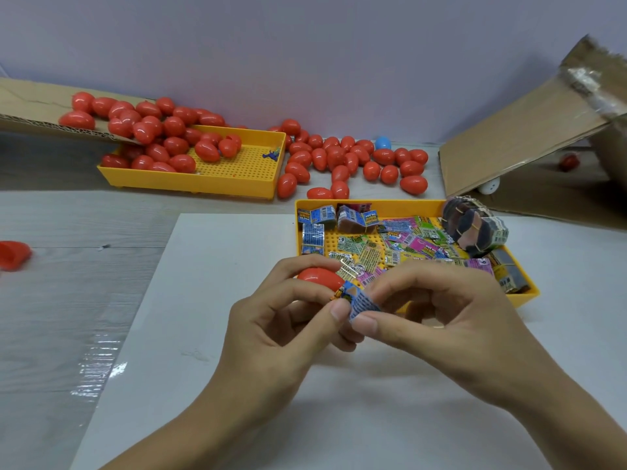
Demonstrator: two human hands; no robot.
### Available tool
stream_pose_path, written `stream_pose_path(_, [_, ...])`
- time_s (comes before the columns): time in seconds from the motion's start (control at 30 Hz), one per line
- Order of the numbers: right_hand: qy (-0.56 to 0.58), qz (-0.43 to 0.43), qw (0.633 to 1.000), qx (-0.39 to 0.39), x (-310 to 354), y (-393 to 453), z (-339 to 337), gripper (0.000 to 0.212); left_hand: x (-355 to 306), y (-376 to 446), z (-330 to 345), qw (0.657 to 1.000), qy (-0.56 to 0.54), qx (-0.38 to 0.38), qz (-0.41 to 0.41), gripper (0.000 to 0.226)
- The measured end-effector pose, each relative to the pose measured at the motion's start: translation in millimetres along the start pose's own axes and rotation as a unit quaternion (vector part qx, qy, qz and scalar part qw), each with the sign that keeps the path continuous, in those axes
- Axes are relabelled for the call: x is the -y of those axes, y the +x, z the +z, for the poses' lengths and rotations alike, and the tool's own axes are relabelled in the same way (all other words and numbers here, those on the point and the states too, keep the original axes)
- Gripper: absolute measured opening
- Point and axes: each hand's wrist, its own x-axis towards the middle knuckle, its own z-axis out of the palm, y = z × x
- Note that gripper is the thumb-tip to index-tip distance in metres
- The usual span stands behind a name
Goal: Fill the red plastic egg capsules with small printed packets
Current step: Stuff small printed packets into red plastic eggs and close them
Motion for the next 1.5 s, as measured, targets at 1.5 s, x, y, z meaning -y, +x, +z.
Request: stream_pose_path(1.5, [0.248,0.169,0.952,0.057,0.2,4.0,-1.8,0.017,-0.2,-5.2,1.1,0.999,0.037,0.002,0.029,0.018])
